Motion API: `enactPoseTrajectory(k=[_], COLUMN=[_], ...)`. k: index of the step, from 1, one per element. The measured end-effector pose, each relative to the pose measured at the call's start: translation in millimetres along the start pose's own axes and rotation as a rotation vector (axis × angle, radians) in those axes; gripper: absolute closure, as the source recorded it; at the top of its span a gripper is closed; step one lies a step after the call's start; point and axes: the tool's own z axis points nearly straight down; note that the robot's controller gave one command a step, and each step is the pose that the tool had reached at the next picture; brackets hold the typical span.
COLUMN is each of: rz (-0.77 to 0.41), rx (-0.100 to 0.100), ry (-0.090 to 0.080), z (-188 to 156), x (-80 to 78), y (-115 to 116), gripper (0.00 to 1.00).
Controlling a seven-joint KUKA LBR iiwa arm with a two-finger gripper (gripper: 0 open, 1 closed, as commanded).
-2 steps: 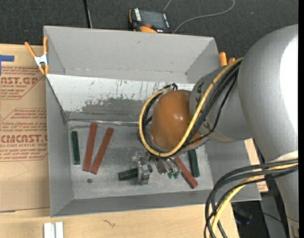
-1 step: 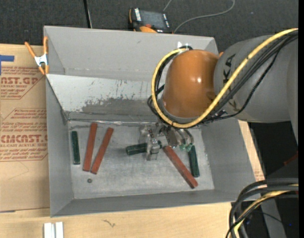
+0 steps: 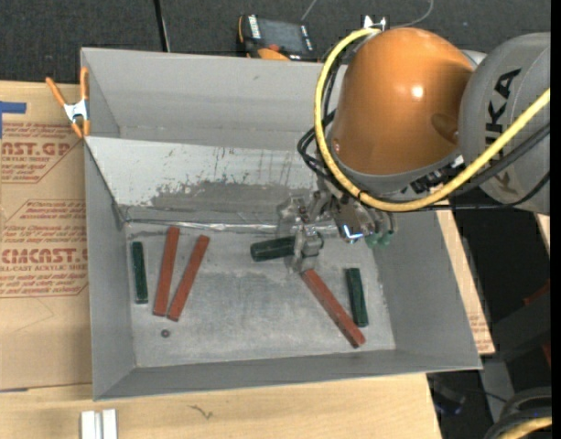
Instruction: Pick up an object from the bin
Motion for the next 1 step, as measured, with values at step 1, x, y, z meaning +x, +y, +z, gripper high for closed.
enactPoseTrajectory(k=[1], rz=[0.099], rx=[-0.001], ry=[0.01], z=[17.8], x=[4.0], y=[11.4], gripper=[1.0])
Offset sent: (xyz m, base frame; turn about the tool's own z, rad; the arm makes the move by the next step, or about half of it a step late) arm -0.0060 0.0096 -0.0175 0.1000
